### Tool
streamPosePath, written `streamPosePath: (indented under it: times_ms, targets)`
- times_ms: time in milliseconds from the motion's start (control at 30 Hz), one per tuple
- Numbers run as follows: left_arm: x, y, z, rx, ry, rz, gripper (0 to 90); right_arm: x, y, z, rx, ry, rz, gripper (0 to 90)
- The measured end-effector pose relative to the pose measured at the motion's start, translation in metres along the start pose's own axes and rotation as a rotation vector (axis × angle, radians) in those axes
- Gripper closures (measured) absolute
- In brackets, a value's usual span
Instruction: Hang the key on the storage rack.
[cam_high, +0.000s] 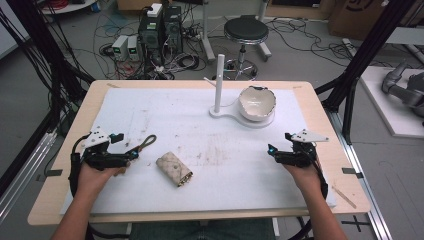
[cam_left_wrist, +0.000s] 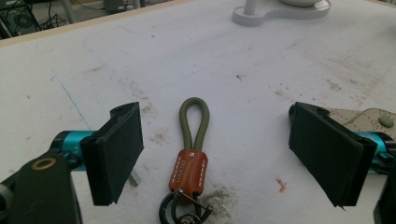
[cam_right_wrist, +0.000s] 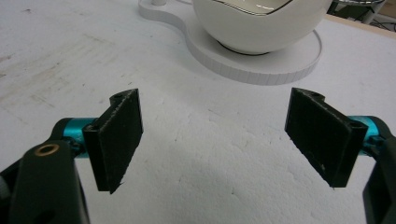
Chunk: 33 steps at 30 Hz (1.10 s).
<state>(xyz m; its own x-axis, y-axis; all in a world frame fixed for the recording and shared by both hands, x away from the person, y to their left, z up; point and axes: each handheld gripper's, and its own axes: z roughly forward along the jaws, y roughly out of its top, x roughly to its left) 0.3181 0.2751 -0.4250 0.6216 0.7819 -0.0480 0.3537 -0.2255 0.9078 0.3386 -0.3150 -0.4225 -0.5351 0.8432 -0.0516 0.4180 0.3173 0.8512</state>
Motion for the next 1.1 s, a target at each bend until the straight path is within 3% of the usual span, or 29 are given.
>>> streamPosePath:
  times_ms: [333,567,867,1100]
  targets:
    - [0.0,0.0,-0.001,0.003,0.004,0.003,17.7,0.001,0.0,0.0,0.004,0.005,0.003,19.5]
    - [0.005,-0.001,-0.006,-0.003,0.014,-0.009,17.7,0.013,0.007,0.003,0.001,0.022,-0.01,19.5]
    - [0.005,-0.003,-0.01,-0.005,0.02,-0.007,17.7,0.035,0.018,0.011,-0.002,0.081,-0.044,19.5]
    - [0.006,-0.005,-0.013,-0.002,0.026,-0.013,17.7,0.039,0.02,0.016,0.011,0.097,-0.053,19.5]
